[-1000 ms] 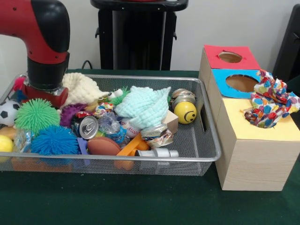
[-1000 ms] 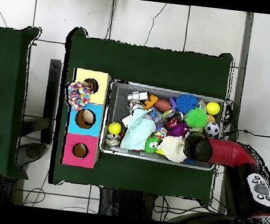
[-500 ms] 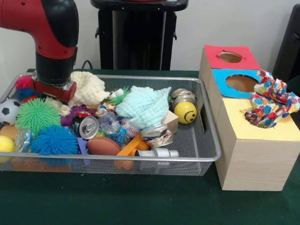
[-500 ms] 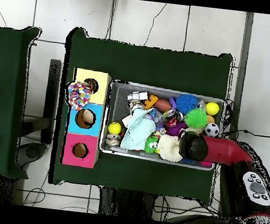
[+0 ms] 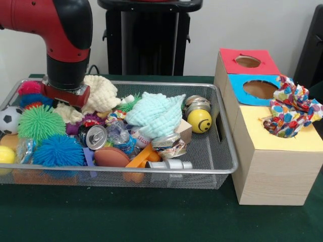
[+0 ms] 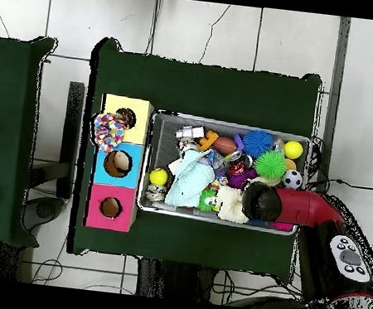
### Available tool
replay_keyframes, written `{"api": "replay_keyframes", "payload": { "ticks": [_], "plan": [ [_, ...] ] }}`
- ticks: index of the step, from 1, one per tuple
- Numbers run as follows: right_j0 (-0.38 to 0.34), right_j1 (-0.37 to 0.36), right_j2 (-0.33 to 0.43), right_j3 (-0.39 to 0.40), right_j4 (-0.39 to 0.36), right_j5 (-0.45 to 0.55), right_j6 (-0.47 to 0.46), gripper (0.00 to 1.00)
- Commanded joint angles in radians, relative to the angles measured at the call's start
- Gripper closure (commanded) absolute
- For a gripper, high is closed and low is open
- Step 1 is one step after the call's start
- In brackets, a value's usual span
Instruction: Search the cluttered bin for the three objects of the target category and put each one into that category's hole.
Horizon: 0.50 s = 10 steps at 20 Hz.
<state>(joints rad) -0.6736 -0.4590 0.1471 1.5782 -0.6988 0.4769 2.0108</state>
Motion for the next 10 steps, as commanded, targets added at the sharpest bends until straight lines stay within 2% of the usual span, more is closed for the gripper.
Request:
{"api": "replay_keyframes", "payload": {
  "ticks": [1,10],
  "plan": [
    [0.011,0.108,0.115,0.122,0.019,0.094,-0.128,0.0],
    [0.015,0.113,0.108,0.127,-0.001,0.05,-0.111,0.0]
  ]
}}
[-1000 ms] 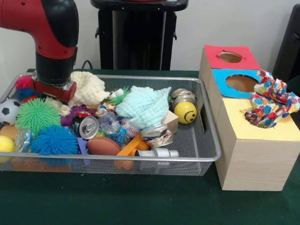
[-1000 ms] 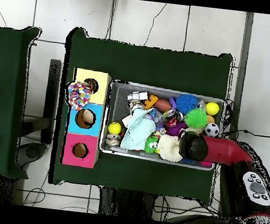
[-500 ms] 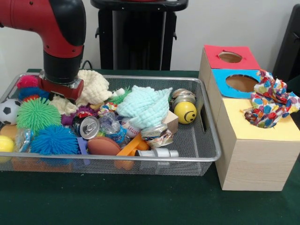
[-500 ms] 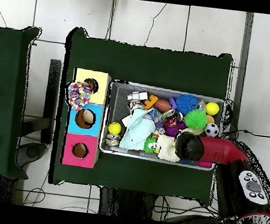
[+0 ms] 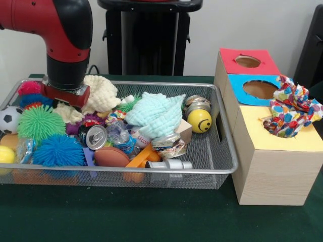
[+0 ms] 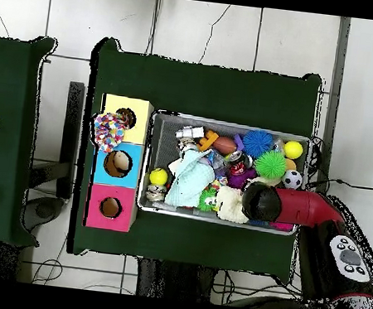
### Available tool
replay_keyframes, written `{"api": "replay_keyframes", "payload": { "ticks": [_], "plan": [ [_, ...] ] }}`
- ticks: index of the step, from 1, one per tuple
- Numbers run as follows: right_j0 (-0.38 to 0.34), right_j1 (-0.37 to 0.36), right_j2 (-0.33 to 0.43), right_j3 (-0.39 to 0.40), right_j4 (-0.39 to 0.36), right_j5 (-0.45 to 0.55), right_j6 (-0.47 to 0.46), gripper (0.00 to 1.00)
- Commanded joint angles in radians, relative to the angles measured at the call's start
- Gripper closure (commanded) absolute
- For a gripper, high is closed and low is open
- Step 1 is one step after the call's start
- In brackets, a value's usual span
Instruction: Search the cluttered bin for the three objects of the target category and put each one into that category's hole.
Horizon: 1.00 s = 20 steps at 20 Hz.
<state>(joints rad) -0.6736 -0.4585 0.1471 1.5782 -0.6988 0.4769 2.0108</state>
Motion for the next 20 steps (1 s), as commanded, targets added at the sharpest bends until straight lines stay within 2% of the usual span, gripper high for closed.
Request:
{"api": "replay_keyframes", "payload": {
  "ticks": [1,2,13,17,20],
  "plan": [
    [0.01,0.112,0.111,0.129,-0.004,0.041,-0.114,0.0],
    [0.009,0.112,0.112,0.13,-0.008,0.031,-0.113,1.0],
    [0.007,0.111,0.113,0.127,0.009,0.062,-0.105,1.0],
    [-0.035,0.089,0.155,0.161,0.065,0.14,-0.149,1.0],
    [-0.06,0.055,0.186,0.194,0.139,0.237,-0.164,1.0]
  ]
}}
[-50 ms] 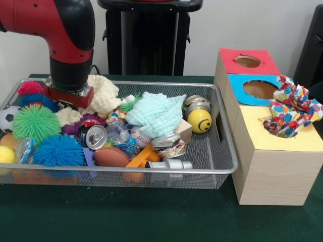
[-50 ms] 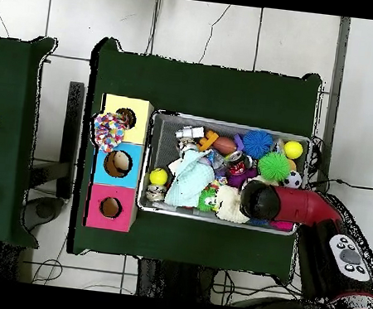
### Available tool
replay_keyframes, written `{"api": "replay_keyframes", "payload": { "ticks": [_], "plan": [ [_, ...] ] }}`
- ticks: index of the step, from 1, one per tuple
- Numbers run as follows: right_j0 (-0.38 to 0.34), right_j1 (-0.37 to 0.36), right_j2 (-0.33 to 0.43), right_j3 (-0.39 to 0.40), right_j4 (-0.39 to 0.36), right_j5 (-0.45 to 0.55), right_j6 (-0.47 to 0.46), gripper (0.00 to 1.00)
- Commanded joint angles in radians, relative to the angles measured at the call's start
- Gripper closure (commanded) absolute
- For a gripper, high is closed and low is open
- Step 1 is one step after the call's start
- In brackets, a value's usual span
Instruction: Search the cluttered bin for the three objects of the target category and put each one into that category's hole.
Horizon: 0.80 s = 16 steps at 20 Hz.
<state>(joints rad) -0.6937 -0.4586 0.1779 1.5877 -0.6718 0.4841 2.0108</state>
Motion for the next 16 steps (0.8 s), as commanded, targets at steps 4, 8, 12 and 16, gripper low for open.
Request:
{"api": "replay_keyframes", "payload": {
  "ticks": [4,8,12,16],
  "plan": [
    [-0.042,-0.019,0.19,0.252,0.183,0.292,-0.154,1.0],
    [-0.013,-0.101,0.208,0.34,0.228,0.244,-0.076,1.0],
    [0.034,-0.177,0.193,0.407,0.273,0.207,0.002,1.0],
    [0.047,-0.213,0.198,0.455,0.341,0.226,0.019,1.0]
  ]
}}
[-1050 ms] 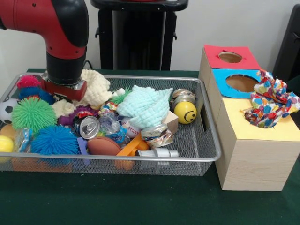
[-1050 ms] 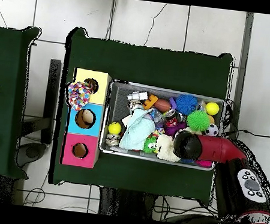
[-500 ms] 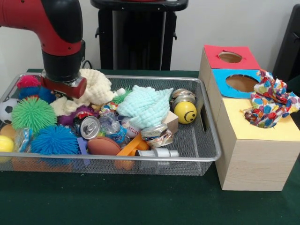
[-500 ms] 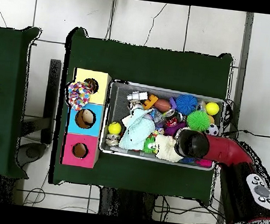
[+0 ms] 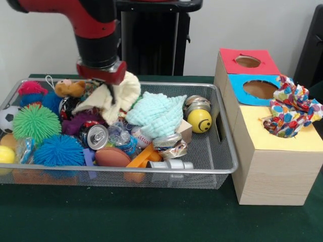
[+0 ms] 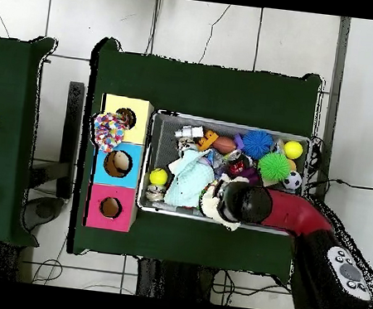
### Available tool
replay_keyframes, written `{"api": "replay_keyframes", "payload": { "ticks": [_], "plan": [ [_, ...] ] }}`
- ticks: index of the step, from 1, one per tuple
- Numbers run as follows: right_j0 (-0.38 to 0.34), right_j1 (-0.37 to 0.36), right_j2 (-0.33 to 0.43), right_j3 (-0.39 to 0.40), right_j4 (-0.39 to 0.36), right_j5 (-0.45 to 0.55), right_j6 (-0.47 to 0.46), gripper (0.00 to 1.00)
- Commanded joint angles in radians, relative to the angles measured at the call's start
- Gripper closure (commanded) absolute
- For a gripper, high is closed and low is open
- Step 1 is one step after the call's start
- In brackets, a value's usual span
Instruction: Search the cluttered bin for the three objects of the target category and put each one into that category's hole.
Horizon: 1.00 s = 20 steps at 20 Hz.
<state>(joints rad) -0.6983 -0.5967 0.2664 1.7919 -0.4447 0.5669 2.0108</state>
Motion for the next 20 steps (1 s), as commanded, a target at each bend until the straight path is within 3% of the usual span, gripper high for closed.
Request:
{"api": "replay_keyframes", "payload": {
  "ticks": [1,7,14,20],
  "plan": [
    [0.051,-0.076,0.115,0.261,0.129,0.141,0.02,1.0],
    [0.055,-0.013,0.12,0.255,0.163,0.089,0.019,1.0],
    [0.107,-0.023,0.104,0.292,0.166,0.02,0.058,1.0],
    [0.122,0.055,0.103,0.257,0.173,-0.029,0.065,1.0]
  ]
}}
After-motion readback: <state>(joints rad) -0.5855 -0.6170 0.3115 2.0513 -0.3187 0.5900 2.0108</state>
